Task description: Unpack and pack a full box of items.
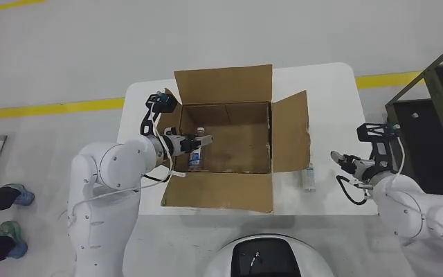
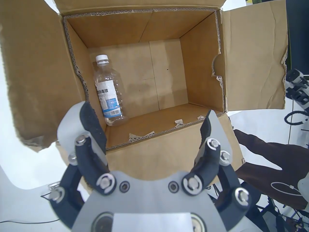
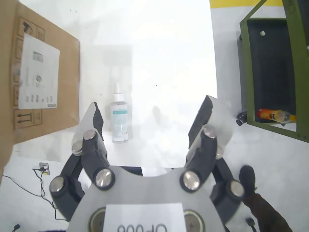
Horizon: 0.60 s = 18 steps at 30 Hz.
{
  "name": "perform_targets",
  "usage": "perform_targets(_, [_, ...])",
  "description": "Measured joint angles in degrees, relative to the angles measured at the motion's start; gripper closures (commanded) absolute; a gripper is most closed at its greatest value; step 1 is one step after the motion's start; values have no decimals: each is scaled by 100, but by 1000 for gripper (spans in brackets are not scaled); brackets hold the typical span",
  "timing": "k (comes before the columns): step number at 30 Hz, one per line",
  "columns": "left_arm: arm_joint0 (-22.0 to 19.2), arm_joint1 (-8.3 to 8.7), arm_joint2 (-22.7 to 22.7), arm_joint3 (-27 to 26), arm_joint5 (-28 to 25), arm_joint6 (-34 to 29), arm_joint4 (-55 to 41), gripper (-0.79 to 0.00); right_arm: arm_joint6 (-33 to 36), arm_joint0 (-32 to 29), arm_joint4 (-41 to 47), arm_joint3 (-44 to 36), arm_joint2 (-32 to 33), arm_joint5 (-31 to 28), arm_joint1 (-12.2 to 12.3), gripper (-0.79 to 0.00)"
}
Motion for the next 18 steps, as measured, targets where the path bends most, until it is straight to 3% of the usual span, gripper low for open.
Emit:
perform_targets(10, [0,0,0,0,0,0,0,-785,-116,-65,-20,122,-132,-229,-7,0])
perform_targets(15, [0,0,0,0,0,0,0,-785,182,89,49,436,-468,-196,-52,-215])
perform_targets(16, [0,0,0,0,0,0,0,-785,203,137,83,505,-530,-167,-64,-323])
perform_targets(18, [0,0,0,0,0,0,0,-785,237,251,153,679,-688,-162,-89,-440])
